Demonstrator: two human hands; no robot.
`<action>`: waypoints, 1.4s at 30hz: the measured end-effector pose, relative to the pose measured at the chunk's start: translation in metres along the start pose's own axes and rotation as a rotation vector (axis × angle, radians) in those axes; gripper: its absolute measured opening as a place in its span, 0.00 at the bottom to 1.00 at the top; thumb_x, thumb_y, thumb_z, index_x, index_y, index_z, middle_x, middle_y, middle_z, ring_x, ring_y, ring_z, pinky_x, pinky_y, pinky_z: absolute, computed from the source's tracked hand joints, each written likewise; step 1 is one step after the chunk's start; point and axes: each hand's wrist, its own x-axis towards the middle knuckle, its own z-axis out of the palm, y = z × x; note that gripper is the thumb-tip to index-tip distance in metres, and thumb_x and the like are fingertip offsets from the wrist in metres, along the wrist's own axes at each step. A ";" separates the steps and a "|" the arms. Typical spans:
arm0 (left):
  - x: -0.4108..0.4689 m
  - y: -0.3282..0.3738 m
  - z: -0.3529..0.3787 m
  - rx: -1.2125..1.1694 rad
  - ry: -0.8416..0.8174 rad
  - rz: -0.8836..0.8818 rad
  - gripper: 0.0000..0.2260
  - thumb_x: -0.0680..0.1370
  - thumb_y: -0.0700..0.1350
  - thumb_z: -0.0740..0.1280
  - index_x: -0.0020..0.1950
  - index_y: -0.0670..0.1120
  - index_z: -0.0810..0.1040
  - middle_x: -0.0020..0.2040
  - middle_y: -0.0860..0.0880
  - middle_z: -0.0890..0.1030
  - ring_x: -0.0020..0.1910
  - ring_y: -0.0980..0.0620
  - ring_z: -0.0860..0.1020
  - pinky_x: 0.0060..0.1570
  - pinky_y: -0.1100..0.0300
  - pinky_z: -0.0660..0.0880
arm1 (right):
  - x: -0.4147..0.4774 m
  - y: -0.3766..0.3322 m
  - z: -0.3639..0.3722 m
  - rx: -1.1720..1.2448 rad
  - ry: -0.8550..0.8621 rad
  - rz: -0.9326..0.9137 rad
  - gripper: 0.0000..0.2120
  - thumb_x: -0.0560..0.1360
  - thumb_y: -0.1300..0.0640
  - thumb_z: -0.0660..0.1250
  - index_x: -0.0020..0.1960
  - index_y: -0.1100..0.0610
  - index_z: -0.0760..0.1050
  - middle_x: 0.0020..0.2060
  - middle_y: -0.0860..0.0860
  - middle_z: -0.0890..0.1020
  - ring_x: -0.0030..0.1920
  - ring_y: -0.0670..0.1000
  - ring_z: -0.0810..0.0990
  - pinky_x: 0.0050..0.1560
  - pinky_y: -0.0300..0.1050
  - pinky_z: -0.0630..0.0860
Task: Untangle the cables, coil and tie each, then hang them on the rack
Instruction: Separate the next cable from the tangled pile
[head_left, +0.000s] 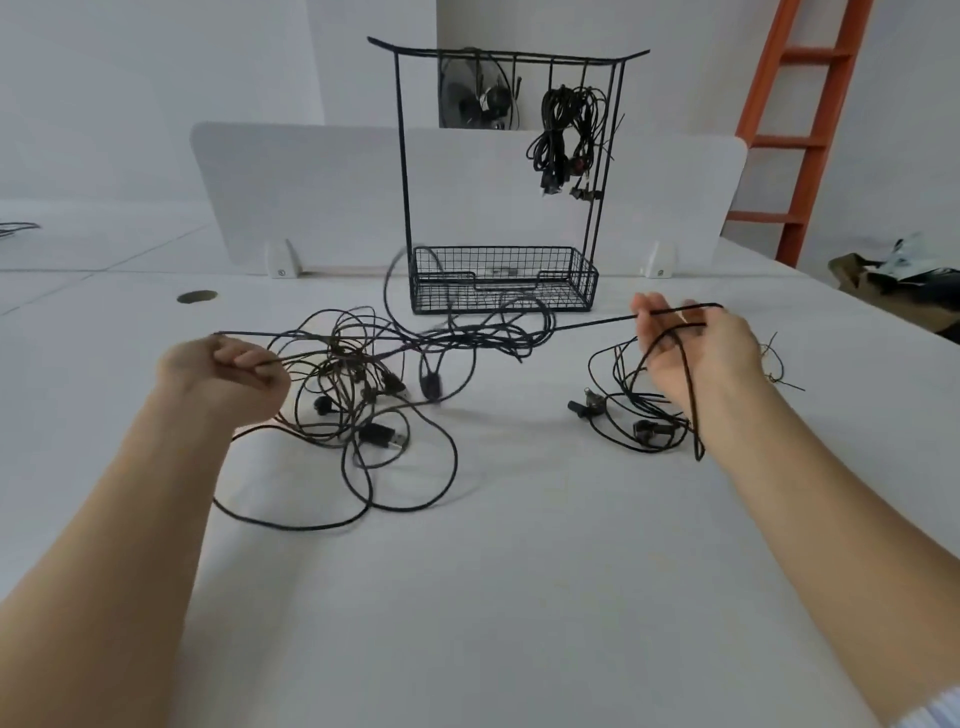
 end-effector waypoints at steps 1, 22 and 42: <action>0.001 0.001 0.002 0.023 0.023 0.036 0.10 0.64 0.38 0.53 0.23 0.47 0.60 0.20 0.54 0.59 0.19 0.55 0.60 0.24 0.70 0.58 | -0.001 0.002 0.001 -0.017 -0.021 0.003 0.13 0.79 0.64 0.47 0.38 0.59 0.64 0.22 0.57 0.79 0.25 0.54 0.81 0.25 0.38 0.76; -0.040 -0.097 0.050 1.633 -0.584 0.728 0.07 0.77 0.43 0.62 0.53 0.52 0.71 0.39 0.54 0.76 0.33 0.54 0.71 0.43 0.54 0.73 | -0.032 0.017 0.016 -0.324 -0.519 0.263 0.39 0.74 0.32 0.42 0.32 0.60 0.78 0.25 0.55 0.75 0.26 0.52 0.74 0.28 0.38 0.75; -0.030 -0.062 0.046 2.079 0.224 0.978 0.05 0.76 0.40 0.57 0.41 0.46 0.69 0.39 0.47 0.72 0.44 0.44 0.68 0.44 0.55 0.58 | -0.046 0.023 0.025 -0.288 -0.548 0.224 0.39 0.76 0.35 0.41 0.30 0.59 0.79 0.22 0.54 0.73 0.24 0.51 0.71 0.27 0.34 0.69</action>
